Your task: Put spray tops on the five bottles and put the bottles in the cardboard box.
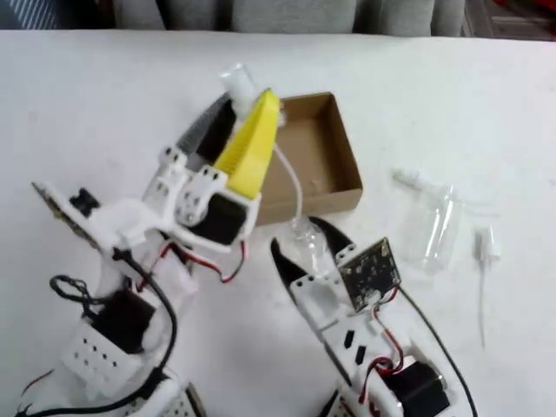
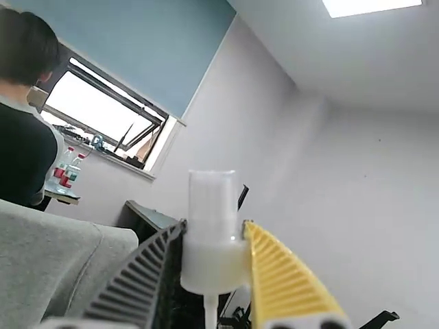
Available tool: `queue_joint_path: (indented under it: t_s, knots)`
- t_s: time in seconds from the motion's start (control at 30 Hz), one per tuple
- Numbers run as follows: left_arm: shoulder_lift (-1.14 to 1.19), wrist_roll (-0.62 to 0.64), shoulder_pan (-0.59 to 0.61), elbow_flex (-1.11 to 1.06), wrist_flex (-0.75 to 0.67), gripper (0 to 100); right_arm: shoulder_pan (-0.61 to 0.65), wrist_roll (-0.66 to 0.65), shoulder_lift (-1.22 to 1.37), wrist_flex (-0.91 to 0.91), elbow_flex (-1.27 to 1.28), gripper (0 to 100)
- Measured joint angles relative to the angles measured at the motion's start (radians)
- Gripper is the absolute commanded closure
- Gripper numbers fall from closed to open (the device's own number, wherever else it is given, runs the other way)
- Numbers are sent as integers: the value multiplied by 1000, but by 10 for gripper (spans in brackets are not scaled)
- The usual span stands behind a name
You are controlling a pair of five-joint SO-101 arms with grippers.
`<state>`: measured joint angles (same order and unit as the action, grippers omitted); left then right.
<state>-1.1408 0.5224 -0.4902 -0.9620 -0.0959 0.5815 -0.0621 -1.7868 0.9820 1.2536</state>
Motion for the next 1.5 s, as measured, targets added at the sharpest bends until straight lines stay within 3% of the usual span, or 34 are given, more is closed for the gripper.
queue_joint_path:
  t_s: [0.23, 0.53, 0.7, 1.5]
  knots:
    - [0, 2, -6, -104, -6, 980, 0, 0, 0, 0, 0, 983]
    - [-127, 115, -55, -247, 44, 980, -3, 0, 0, 0, 0, 983]
    - [-199, 118, -120, -282, 192, 980, -2, 0, -11, 0, 0, 983]
    - [-232, 94, -152, -371, 259, 979, -34, 0, -11, 71, 0, 983]
